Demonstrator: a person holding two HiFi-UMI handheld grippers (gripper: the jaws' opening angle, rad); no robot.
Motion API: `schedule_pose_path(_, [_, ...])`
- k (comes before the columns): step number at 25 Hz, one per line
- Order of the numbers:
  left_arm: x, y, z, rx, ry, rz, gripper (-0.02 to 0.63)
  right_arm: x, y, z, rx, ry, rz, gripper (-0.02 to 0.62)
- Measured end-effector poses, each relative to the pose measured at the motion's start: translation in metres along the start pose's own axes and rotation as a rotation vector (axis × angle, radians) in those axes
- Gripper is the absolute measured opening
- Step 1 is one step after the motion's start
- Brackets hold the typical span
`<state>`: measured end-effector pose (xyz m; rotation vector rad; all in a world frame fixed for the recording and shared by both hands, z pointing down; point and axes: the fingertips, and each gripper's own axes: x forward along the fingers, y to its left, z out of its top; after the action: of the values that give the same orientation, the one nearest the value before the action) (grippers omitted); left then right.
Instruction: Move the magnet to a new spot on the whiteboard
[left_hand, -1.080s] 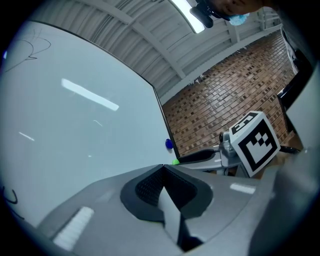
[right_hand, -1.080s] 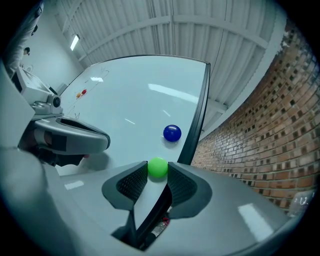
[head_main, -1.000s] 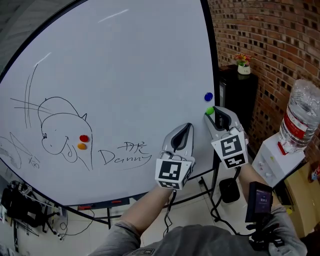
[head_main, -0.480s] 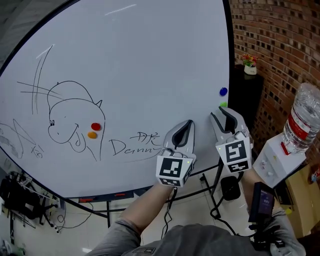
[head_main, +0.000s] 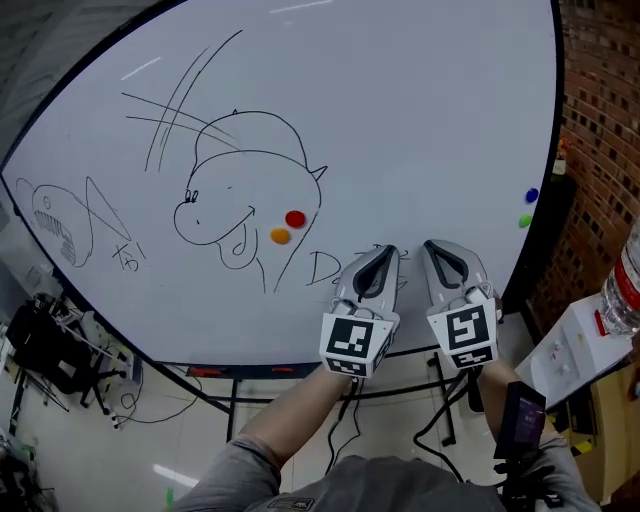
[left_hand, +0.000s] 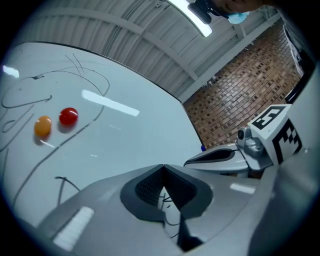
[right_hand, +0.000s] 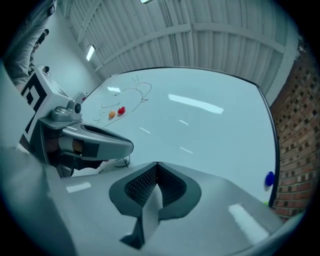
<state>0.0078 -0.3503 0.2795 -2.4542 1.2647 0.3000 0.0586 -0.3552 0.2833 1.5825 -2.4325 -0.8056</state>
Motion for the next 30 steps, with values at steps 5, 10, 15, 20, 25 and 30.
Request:
schedule_pose_path(5, [-0.039, 0.051, 0.007, 0.025, 0.009, 0.059, 0.002, 0.028, 0.059, 0.035, -0.008, -0.045, 0.066, 0.007])
schedule_pose_path(10, [-0.075, 0.097, 0.011, 0.047, 0.017, 0.119, 0.002, 0.054, 0.111, 0.064, -0.028, -0.079, 0.127, 0.006])
schedule_pose_path(15, [-0.096, 0.127, 0.017, 0.074, 0.015, 0.139, 0.002, 0.072, 0.142, 0.082, -0.033, -0.099, 0.147, 0.006])
schedule_pose_path(20, [-0.108, 0.144, 0.020, 0.082, 0.011, 0.143, 0.002, 0.082, 0.157, 0.096, -0.060, -0.120, 0.133, 0.009])
schedule_pose_path(25, [-0.118, 0.157, 0.018, 0.078, 0.013, 0.151, 0.002, 0.090, 0.165, 0.114, -0.119, -0.161, 0.092, 0.121])
schedule_pose_path(30, [-0.130, 0.168, 0.017, 0.070, 0.017, 0.149, 0.002, 0.100, 0.163, 0.121, -0.126, -0.155, 0.032, 0.150])
